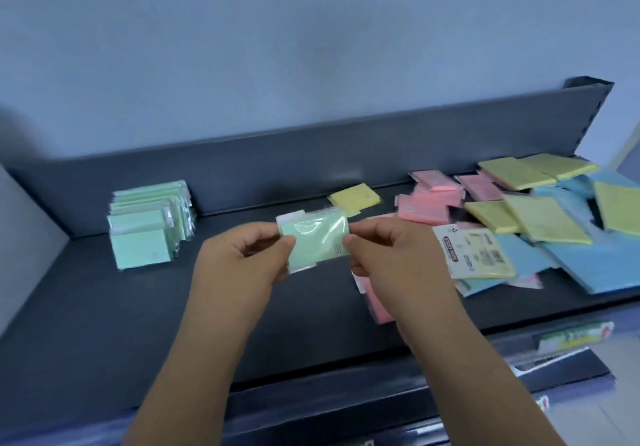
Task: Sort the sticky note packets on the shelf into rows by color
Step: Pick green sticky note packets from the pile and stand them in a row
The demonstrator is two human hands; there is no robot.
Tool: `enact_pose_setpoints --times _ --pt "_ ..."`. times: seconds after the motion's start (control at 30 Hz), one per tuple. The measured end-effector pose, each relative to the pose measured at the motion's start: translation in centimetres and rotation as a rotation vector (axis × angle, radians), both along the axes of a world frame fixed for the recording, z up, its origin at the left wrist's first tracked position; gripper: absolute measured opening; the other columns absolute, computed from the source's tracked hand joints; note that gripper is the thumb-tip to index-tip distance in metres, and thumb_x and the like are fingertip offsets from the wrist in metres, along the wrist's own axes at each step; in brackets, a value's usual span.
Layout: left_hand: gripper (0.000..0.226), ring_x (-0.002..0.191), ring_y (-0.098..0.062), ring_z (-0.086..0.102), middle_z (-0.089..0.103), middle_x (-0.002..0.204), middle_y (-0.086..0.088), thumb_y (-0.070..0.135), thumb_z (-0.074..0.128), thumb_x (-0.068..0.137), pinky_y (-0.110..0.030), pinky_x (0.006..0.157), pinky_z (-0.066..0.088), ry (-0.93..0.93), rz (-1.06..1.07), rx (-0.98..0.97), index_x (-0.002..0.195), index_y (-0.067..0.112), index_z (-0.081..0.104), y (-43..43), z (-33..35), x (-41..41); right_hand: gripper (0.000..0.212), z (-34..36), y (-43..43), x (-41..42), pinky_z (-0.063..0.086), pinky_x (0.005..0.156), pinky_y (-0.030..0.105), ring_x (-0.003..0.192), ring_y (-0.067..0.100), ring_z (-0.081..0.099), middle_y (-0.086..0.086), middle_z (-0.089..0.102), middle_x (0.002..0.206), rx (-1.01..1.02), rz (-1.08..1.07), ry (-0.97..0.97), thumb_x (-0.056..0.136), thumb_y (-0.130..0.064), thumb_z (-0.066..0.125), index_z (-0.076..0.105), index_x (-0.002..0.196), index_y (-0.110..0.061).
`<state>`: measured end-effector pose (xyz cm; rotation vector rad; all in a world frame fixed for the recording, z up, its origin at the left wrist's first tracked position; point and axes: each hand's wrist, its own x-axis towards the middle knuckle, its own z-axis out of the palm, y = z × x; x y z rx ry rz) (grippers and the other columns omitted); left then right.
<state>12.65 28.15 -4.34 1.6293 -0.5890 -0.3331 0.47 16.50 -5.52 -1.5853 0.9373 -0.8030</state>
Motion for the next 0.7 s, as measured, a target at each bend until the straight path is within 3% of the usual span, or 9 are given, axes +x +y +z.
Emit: enact_pose_setpoints --times 0.1,0.2,0.27,0.4,0.5,0.7 --pt "0.023 0.063 -0.014 0.061 0.071 0.066 0.003 0.011 0.077 0.088 -0.049 0.079 0.061 -0.049 0.001 0.028 0.077 0.031 0.08 1.3 0.1 2.1 0.019 -0.4 1.7 1.6 0.062 0.084 0.039 0.08 0.006 0.072 -0.015 0.077 0.083 -0.07 0.019 0.045 0.091 -0.017 0.069 0.081 0.099 -0.029" --pt "0.021 0.059 0.001 0.062 0.072 0.068 0.014 0.011 0.079 0.086 -0.018 0.062 0.054 -0.139 0.03 0.072 0.075 0.029 0.078 2.2 -0.2 3.5 0.026 -0.7 2.4 2.7 0.062 0.085 0.039 0.082 0.006 0.072 -0.017 0.077 0.087 -0.092 0.025 0.041 0.093 -0.013 0.066 0.078 0.103 -0.034" --pt "0.025 0.062 0.006 0.063 0.072 0.071 0.022 0.011 0.08 0.085 -0.006 0.058 0.045 -0.179 0.081 0.097 0.077 0.034 0.074 2.9 -0.6 4.3 0.024 -0.7 2.7 3.7 0.062 0.084 0.039 0.081 0.005 0.072 -0.018 0.077 0.086 -0.099 0.069 0.062 0.092 -0.015 0.066 0.078 0.1 -0.034" --pt "0.022 0.07 0.004 0.067 0.073 0.075 0.022 0.013 0.08 0.085 -0.021 0.069 0.051 -0.19 0.167 0.125 0.081 0.033 0.074 4.8 -1.5 6.4 0.017 -0.7 3.9 6.3 0.059 0.084 0.037 0.081 0.004 0.07 -0.017 0.076 0.085 -0.16 0.166 0.121 0.09 -0.022 0.068 0.079 0.098 -0.032" --pt "0.024 0.076 -0.001 0.07 0.074 0.075 0.02 0.013 0.081 0.084 -0.022 0.074 0.051 -0.198 0.206 0.129 0.08 0.035 0.073 6.2 -1.8 8.2 0.015 -0.7 5.2 8.0 0.058 0.083 0.033 0.084 0.005 0.069 -0.014 0.077 0.089 -0.207 0.213 0.182 0.09 -0.024 0.068 0.079 0.101 -0.025" --pt "0.022 0.071 0.001 0.068 0.072 0.074 0.023 0.019 0.082 0.083 -0.028 0.067 0.051 -0.206 0.22 0.178 0.08 0.038 0.072 9.2 -1.7 12.3 0.024 -0.4 8.0 12.4 0.058 0.079 0.045 0.094 0.029 0.067 0.008 0.073 0.097 -0.265 0.237 0.261 0.089 -0.023 0.062 0.07 0.107 -0.009"
